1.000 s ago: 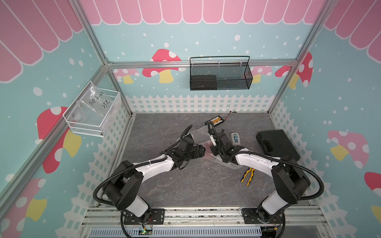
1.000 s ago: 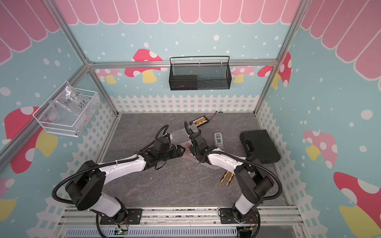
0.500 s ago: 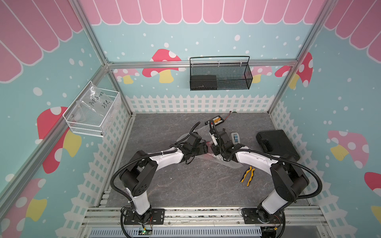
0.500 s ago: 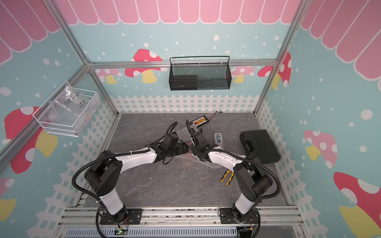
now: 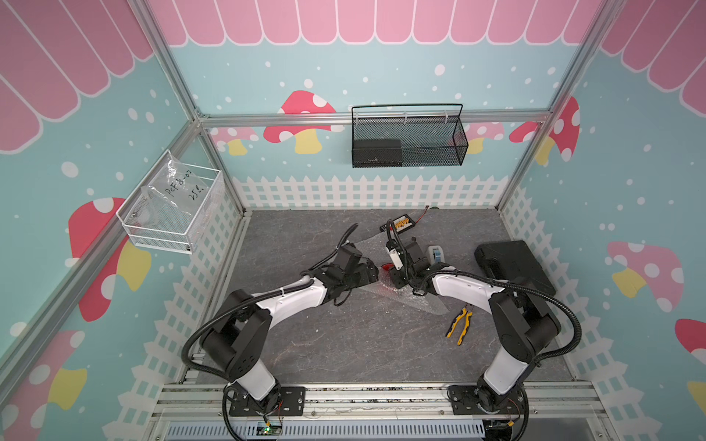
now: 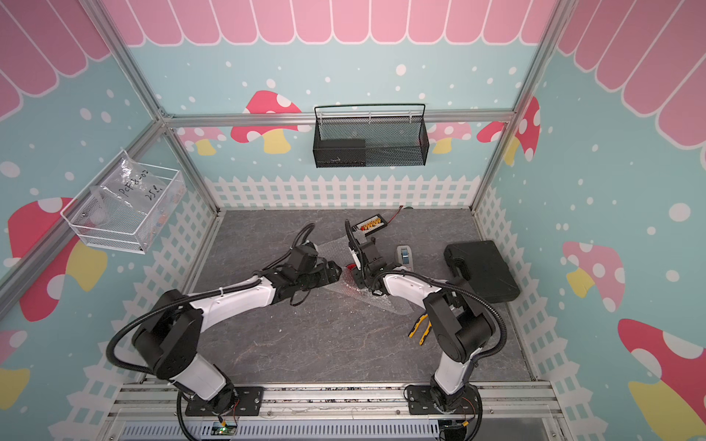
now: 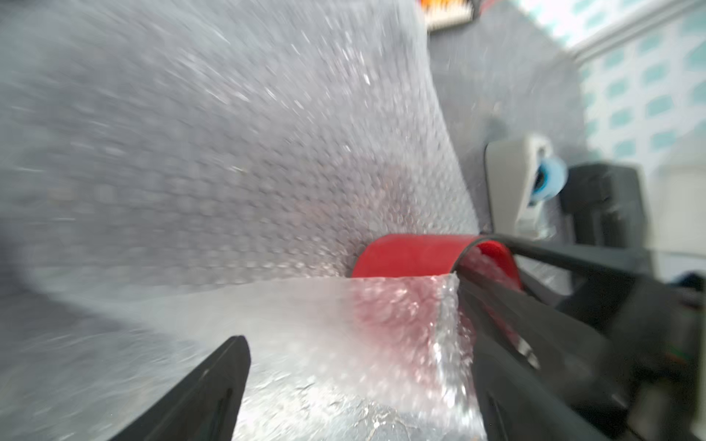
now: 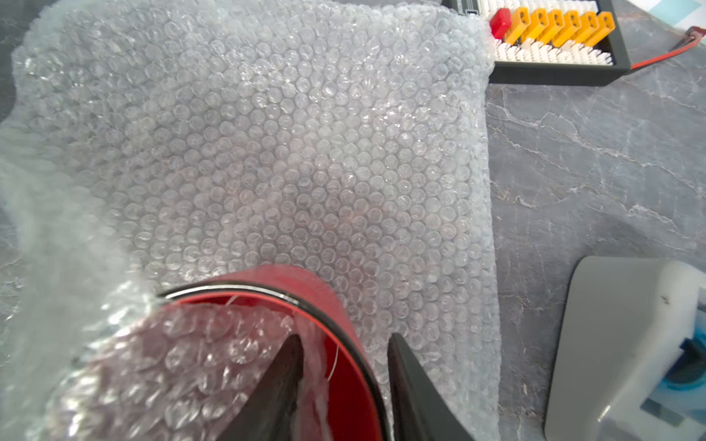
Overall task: Wrap mugs in bubble wrap
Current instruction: Wrap the mug in bubble wrap.
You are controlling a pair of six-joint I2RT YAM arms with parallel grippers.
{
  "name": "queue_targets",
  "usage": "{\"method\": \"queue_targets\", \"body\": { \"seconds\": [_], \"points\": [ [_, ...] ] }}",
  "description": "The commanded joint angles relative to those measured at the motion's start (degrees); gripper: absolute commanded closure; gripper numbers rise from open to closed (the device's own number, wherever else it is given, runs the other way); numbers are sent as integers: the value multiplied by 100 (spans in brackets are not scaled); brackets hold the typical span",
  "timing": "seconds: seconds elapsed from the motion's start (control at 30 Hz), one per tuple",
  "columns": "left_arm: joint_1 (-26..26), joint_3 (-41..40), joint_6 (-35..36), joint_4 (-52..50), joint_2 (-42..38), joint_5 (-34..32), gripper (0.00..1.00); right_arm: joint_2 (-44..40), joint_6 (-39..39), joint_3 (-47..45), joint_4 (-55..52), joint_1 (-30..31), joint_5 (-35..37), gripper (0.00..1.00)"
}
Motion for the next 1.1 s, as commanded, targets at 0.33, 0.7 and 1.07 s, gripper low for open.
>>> {"method": "queue_targets", "body": {
  "seconds": [0.33, 0.7, 1.07],
  "points": [
    [2271, -326, -712, 1532, 1102, 1941, 7, 175, -118, 103, -278, -35, 69, 62],
    [2323, 116, -1628, 3075, 2419, 2564, 39, 211, -121, 155, -321, -34, 8, 63],
    [2033, -249, -1290, 5240, 1929, 3428, 80, 302, -65, 277, -330, -35, -22, 65]
  ]
}}
